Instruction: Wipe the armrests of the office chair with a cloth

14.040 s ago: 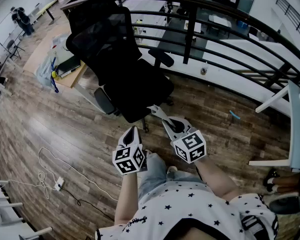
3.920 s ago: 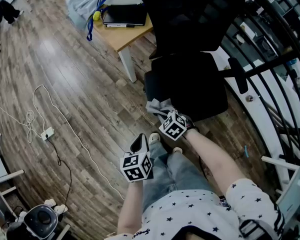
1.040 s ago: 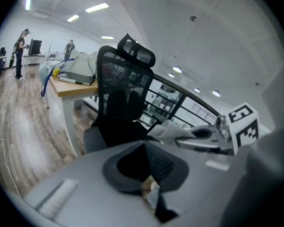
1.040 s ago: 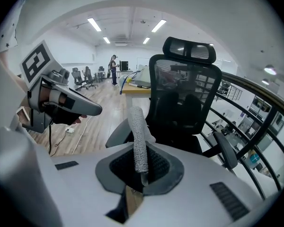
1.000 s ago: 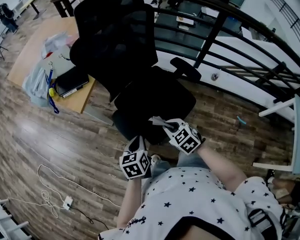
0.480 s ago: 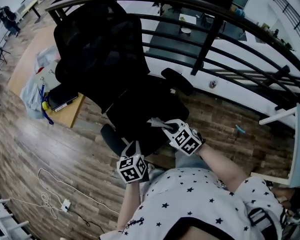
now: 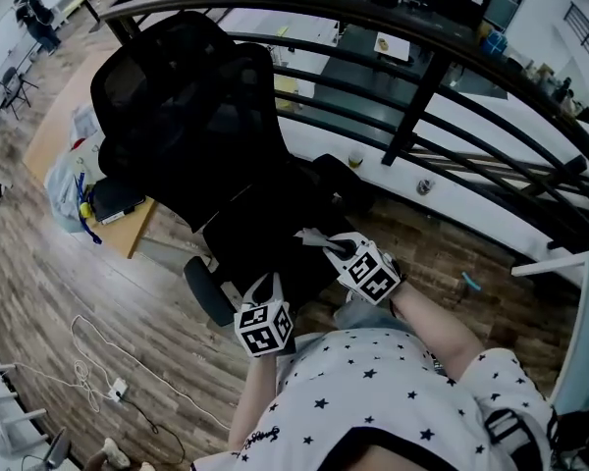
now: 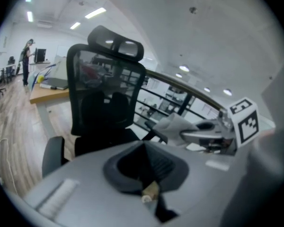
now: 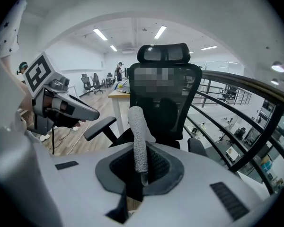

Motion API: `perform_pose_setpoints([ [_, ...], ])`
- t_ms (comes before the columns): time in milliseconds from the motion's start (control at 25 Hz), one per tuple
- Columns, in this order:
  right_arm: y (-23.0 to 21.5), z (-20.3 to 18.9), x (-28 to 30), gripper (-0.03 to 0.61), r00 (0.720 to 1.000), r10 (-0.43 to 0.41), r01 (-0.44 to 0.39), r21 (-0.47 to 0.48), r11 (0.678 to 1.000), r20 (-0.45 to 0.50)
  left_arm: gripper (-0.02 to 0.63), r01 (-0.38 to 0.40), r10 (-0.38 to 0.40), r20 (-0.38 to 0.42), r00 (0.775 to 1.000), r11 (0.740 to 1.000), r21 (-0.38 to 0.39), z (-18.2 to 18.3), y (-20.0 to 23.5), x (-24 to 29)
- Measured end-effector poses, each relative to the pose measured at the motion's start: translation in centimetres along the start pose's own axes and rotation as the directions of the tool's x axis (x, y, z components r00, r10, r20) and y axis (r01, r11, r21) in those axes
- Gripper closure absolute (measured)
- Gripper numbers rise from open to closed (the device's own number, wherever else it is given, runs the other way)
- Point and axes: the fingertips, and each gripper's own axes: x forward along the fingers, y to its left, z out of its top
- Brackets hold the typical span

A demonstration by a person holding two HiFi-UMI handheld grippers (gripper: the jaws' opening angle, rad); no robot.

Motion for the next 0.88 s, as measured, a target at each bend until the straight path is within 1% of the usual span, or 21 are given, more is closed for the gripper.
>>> perform_pose_setpoints([
  [320,-5.3,-0.9,-1.8,0.554,0.998,0.052,-0.052,-0.023,0.998,0.026,0.606,-0.05,0.05,0.008,0.999,0.998,-0.031,0.5,-4.7,3.5],
  [520,-8.3,-1.4,-2.8,0.554,0.997,0.07,-0.066,-0.076,0.995,0.045,0.606,-0.065,0.067,0.024,0.997,0.996,-0.065,0.6,-7.8,5.6],
  [680,-9.8,-2.3,-3.3,0.554,0.995,0.089,-0.085,-0.078,0.993,0.049,0.606,-0.085,0.088,0.032,0.996,0.993,-0.082,0.3,-9.2,6.6],
  [880,-11.3,-3.7,-4.2,0.554,0.994,0.101,-0.098,-0.071,0.993,0.042,0.606,-0.116,0.119,0.023,0.993,0.989,-0.093,-0.4,-10.3,6.8],
])
